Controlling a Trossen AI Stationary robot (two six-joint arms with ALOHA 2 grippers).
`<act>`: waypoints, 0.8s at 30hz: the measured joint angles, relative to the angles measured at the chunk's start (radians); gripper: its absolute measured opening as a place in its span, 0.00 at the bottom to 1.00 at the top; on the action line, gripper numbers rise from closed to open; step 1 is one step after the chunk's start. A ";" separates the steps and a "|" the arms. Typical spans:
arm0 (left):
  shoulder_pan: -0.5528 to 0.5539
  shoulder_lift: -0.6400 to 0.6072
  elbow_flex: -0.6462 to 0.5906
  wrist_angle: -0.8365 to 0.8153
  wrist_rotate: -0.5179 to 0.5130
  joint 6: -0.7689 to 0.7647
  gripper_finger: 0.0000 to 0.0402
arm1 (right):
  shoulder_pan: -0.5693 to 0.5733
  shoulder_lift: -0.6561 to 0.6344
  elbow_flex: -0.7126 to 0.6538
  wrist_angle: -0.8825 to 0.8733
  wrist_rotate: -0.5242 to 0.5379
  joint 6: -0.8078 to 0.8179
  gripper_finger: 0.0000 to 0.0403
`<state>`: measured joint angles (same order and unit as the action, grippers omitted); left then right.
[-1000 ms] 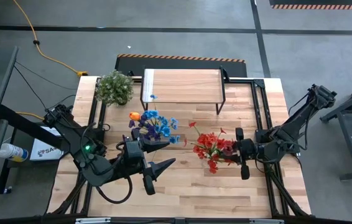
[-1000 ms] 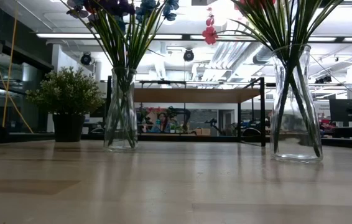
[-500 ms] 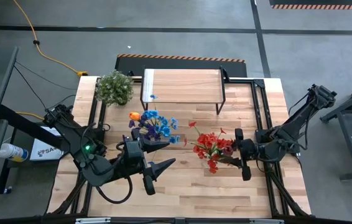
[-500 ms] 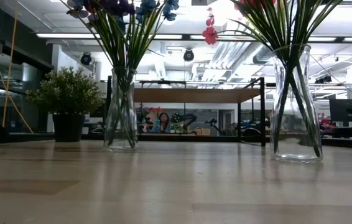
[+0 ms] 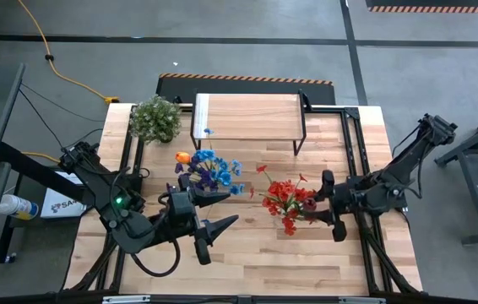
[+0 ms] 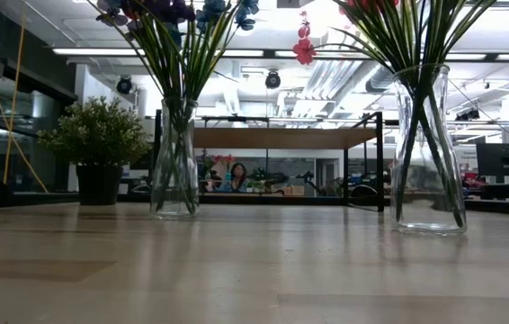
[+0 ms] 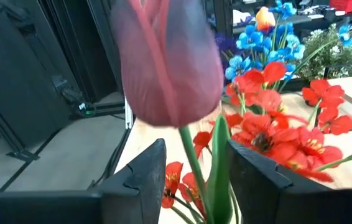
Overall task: Pick and place flowers into a vace then onto a shelf
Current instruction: Put the dark red flower into the right transparent vase
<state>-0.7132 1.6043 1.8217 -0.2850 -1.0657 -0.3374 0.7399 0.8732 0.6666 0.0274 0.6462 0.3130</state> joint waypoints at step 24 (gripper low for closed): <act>0.000 0.000 0.000 -0.003 -0.001 0.000 0.71 | 0.000 -0.016 0.000 -0.020 0.013 -0.008 0.09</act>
<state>-0.7132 1.6043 1.8217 -0.2884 -1.0672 -0.3374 0.7399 0.8570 0.6666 0.0071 0.6591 0.3050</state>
